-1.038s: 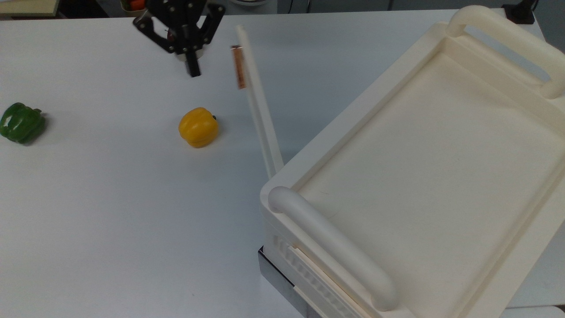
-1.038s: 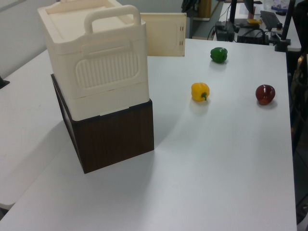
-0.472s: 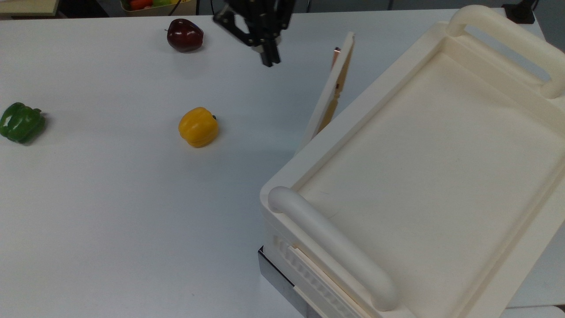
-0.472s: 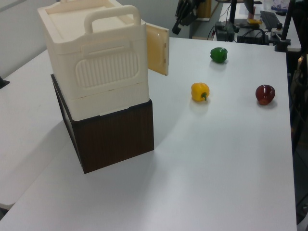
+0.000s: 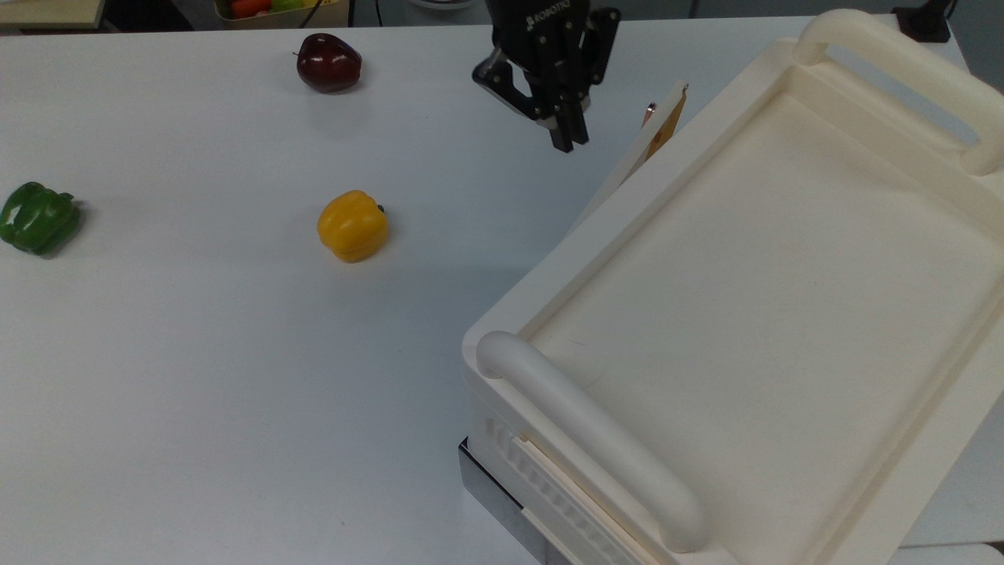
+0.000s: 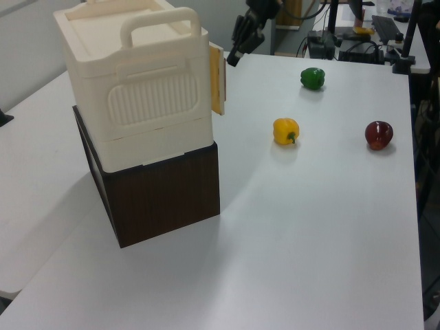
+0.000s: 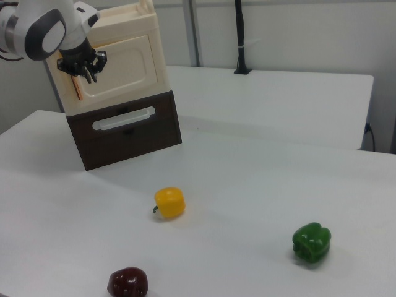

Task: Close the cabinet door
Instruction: 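Push the door edge with the gripper, swinging it shut against the cabinet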

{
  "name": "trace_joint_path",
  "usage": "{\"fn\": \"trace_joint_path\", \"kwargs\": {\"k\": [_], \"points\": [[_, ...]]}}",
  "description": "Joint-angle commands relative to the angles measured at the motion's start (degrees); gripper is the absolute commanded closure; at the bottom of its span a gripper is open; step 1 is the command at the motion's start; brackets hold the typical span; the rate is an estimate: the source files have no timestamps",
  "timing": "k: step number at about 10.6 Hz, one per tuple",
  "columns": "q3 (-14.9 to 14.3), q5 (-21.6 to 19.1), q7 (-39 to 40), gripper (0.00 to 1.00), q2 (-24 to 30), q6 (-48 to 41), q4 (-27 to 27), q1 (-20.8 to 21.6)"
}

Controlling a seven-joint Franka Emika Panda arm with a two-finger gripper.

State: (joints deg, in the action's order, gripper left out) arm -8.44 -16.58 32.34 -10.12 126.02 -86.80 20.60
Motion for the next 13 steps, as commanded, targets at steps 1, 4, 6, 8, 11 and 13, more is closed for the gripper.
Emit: {"fn": "trace_joint_path", "kwargs": {"k": [1, 4, 6, 8, 11, 13], "points": [[-0.1, -0.2, -4.1, 0.86, -2.9, 4.3, 2.6, 2.8], [1.5, 0.8, -6.2, 0.91, -4.5, 8.5, 2.7, 3.7], [2.0, 0.8, -6.9, 0.91, -4.7, 10.0, 2.7, 3.8], [2.9, 2.1, -9.6, 0.91, -5.0, 12.7, 2.9, 3.8], [3.2, 3.1, -10.8, 0.90, -6.8, 13.3, 5.7, 3.8], [3.3, 3.2, -10.4, 0.90, -5.1, 12.3, 5.0, 3.1]]}}
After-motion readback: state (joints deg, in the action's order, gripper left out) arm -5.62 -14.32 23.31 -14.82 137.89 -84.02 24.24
